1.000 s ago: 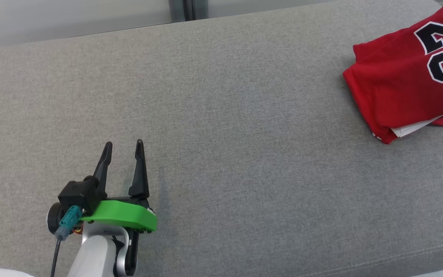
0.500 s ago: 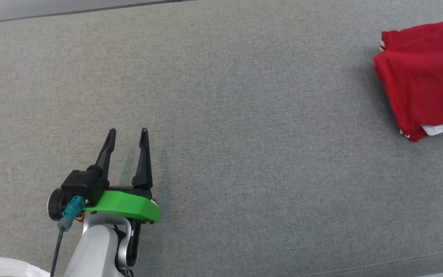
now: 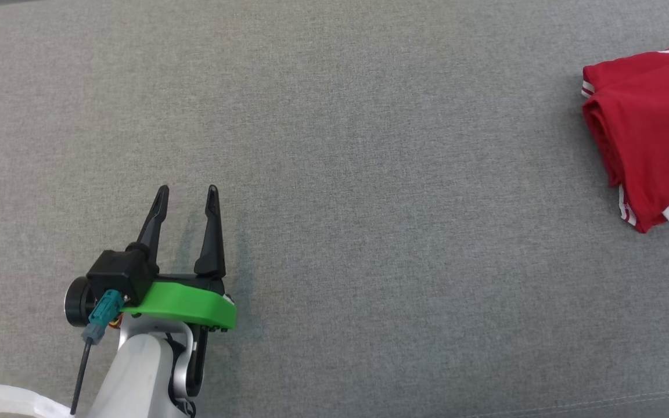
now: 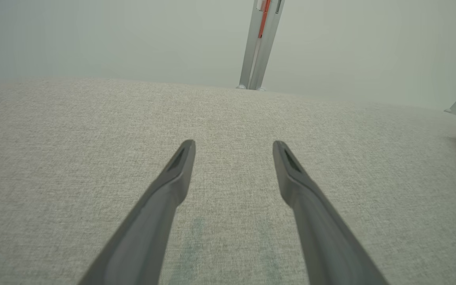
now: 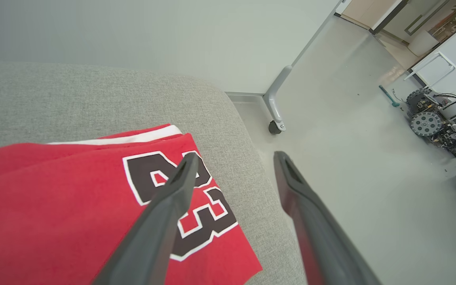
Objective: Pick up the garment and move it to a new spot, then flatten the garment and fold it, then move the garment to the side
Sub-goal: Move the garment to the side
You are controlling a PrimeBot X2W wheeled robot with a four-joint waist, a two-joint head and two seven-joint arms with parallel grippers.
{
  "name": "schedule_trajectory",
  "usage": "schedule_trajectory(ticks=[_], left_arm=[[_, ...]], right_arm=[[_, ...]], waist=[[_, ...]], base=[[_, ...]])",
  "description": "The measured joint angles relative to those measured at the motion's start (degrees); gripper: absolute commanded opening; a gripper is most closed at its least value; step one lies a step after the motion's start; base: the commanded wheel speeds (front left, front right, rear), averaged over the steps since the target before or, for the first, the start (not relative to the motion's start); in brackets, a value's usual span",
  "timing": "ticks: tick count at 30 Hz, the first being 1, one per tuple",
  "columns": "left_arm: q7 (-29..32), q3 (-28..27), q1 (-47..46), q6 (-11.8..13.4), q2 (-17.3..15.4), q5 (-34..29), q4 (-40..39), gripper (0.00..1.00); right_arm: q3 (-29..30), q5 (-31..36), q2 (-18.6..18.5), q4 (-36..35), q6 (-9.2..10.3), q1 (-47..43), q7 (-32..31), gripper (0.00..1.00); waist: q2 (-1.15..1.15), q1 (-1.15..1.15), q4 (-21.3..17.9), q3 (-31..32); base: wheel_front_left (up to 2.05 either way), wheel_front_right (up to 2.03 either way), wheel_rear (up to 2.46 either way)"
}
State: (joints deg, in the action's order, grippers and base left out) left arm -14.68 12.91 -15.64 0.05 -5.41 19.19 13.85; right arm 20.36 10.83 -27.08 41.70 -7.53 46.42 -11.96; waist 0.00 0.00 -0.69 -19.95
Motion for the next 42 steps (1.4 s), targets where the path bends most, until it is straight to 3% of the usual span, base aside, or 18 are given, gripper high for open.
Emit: schedule_trajectory(ticks=[10, 23, 31, 42], left_arm=[[0.33, 0.68, 0.01, 0.19, -0.33, 0.23, 0.15, 1.00], [-0.10, -0.88, -0.32, -0.09, 0.57, 2.45, 4.14, 1.00], [-0.27, -3.41, 1.73, -0.01, 1.42, 2.13, 5.70, 1.00], [-0.34, -5.01, 8.01, 0.40, 2.14, -0.31, 5.35, 1.00]], right_arm=[[-1.97, -0.69, 3.63, 1.92, 0.00, 0.25, 3.48, 1.00], [-14.78, -10.54, 10.38, 0.42, 0.00, -2.96, 14.11, 1.00], [-18.70, -15.35, 15.92, -4.90, 0.00, -12.40, 20.92, 1.00], [-16.92, -15.77, 22.96, -18.38, 0.00, -28.58, 24.97, 1.00]], waist=[[0.00, 0.00, -1.65, 1.91], [0.00, 0.00, -2.80, 8.26], [0.00, 0.00, -2.48, 13.13], [0.00, 0.00, 0.49, 17.14]], base=[[0.00, 0.00, 0.00], [0.00, 0.00, 0.00], [0.00, 0.00, 0.00], [0.00, 0.00, 0.00]])
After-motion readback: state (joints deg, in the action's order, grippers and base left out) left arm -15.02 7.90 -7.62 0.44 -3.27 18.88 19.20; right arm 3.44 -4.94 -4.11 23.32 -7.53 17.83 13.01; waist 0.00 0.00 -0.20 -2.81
